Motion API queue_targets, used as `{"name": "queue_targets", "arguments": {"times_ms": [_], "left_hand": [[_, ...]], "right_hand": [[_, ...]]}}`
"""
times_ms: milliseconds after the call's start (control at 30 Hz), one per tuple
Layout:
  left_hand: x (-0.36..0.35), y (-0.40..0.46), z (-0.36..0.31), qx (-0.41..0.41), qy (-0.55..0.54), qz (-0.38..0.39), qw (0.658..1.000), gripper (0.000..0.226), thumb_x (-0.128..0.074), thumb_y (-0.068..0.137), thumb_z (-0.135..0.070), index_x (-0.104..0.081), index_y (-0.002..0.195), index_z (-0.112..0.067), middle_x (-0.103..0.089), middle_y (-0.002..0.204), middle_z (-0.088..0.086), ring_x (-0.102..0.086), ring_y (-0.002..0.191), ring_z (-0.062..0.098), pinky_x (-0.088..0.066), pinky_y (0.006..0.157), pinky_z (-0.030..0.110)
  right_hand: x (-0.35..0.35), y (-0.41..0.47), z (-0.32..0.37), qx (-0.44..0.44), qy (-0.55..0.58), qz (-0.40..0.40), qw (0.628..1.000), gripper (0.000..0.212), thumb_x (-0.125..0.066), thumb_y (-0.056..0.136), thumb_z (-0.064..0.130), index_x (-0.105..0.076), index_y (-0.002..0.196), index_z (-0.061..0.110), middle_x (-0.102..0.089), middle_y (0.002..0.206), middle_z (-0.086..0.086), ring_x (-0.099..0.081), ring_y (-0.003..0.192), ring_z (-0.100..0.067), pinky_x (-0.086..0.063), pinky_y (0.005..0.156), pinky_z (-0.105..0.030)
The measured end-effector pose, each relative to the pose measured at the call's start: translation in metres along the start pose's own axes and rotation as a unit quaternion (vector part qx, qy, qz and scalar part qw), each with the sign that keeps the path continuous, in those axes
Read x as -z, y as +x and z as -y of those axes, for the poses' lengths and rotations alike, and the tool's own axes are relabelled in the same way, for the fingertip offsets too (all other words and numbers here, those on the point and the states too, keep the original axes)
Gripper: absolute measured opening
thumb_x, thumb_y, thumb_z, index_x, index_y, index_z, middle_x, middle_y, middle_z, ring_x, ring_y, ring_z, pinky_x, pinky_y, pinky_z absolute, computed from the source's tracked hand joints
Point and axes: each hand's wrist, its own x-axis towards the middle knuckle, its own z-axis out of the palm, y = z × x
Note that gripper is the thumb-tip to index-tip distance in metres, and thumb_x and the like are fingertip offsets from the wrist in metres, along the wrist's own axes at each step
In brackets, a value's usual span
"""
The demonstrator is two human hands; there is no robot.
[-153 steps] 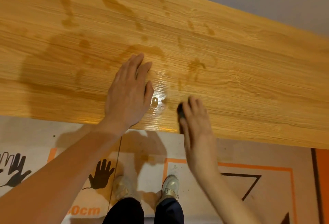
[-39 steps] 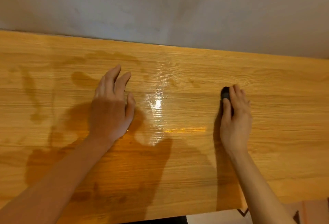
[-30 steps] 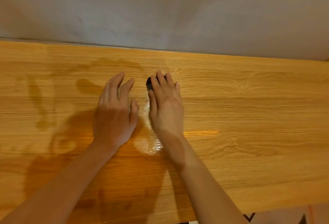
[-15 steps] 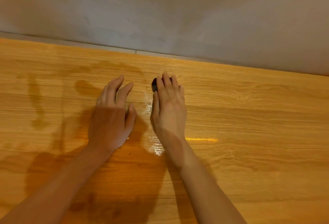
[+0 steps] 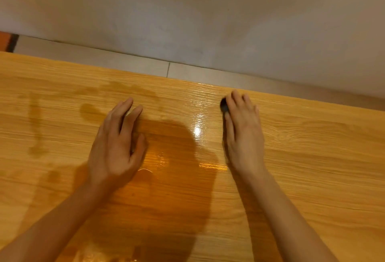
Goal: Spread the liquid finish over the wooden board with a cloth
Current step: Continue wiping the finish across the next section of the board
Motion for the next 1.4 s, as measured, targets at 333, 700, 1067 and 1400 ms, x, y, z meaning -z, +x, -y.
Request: {"name": "queue_targets", "arguments": {"times_ms": [333,700,1067,1400], "left_hand": [[0.003,-0.001,-0.006,0.028,0.009,0.014,0.999,0.061,-0.039,0.098,-0.037,-0.046,0.150,-0.006,-0.033,0.161,0.006,-0.030,0.151,0.026,-0.025,0.119,0.036],[0.003,-0.002,-0.001,0.009,0.000,0.008,1.000,0.061,-0.043,0.098,-0.037,-0.045,0.150,-0.005,-0.033,0.162,0.008,-0.032,0.151,0.029,-0.033,0.118,0.047],[0.001,-0.002,0.000,0.014,0.018,0.018,1.000,0.059,-0.039,0.101,-0.040,-0.043,0.151,-0.009,-0.031,0.163,0.008,-0.030,0.151,0.030,-0.031,0.119,0.049],[-0.002,0.003,0.005,-0.020,0.010,-0.014,1.000,0.058,-0.047,0.096,-0.034,-0.051,0.143,-0.002,-0.043,0.154,0.020,-0.042,0.143,0.040,-0.040,0.111,0.052]], "right_hand": [[-0.018,-0.056,0.022,0.071,-0.017,0.061,0.995,0.051,-0.053,0.092,0.006,-0.045,0.143,0.009,-0.039,0.152,-0.010,-0.030,0.143,-0.027,-0.025,0.117,-0.049],[-0.033,0.018,0.045,0.044,-0.023,0.050,0.998,0.052,-0.050,0.097,0.003,-0.037,0.147,0.010,-0.031,0.156,-0.010,-0.020,0.147,-0.027,-0.010,0.121,-0.043],[-0.065,0.079,0.084,0.045,-0.036,0.032,0.998,0.036,-0.038,0.104,0.023,-0.051,0.136,0.013,-0.058,0.130,-0.008,-0.049,0.121,-0.027,-0.033,0.107,-0.035],[0.019,0.065,-0.031,-0.068,-0.105,-0.017,0.992,0.034,-0.031,0.104,0.026,-0.060,0.108,0.008,-0.062,0.103,-0.017,-0.049,0.098,-0.034,-0.034,0.081,-0.039]]}}
